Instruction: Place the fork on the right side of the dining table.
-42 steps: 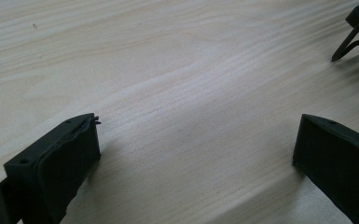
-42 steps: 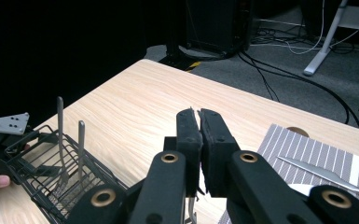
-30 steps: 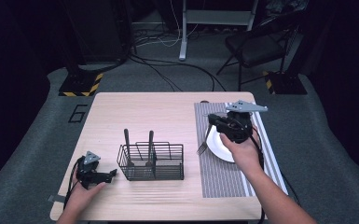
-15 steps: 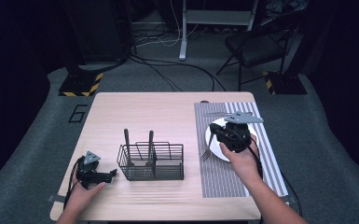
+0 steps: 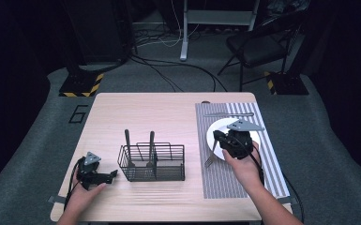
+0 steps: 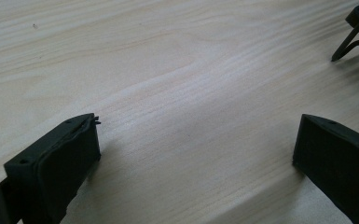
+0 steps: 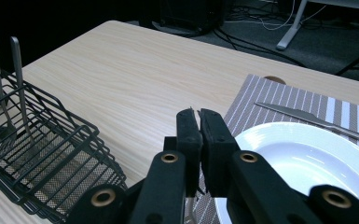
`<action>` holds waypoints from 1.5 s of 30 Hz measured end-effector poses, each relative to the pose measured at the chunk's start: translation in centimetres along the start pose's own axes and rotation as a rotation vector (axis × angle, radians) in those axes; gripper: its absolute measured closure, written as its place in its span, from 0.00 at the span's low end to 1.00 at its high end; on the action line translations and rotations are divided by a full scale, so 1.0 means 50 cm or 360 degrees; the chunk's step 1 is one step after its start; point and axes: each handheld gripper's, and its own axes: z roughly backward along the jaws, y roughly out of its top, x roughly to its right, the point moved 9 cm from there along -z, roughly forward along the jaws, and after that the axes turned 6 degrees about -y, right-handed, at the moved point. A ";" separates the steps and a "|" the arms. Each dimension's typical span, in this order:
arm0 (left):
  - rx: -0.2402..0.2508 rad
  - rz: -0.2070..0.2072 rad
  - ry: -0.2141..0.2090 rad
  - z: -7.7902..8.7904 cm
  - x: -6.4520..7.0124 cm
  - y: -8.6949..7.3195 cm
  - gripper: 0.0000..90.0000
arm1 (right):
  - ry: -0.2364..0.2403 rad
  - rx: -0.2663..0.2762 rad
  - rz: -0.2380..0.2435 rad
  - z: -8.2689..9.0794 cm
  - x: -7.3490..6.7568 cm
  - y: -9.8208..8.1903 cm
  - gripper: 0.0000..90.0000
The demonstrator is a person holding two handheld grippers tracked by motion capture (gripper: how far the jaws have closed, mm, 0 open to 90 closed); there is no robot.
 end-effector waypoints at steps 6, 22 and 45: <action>0.0000 0.0000 0.0000 0.000 0.000 0.000 0.00 | -0.0012 -0.0008 -0.0022 0.000 0.006 -0.010 0.96; 0.0000 0.0000 0.0000 0.000 0.000 0.000 0.00 | -0.0083 -0.0003 -0.0161 0.030 0.060 -0.049 0.95; 0.0000 0.0000 0.0000 0.000 0.000 0.000 0.00 | -0.0085 -0.0009 -0.0598 0.056 0.177 -0.146 0.92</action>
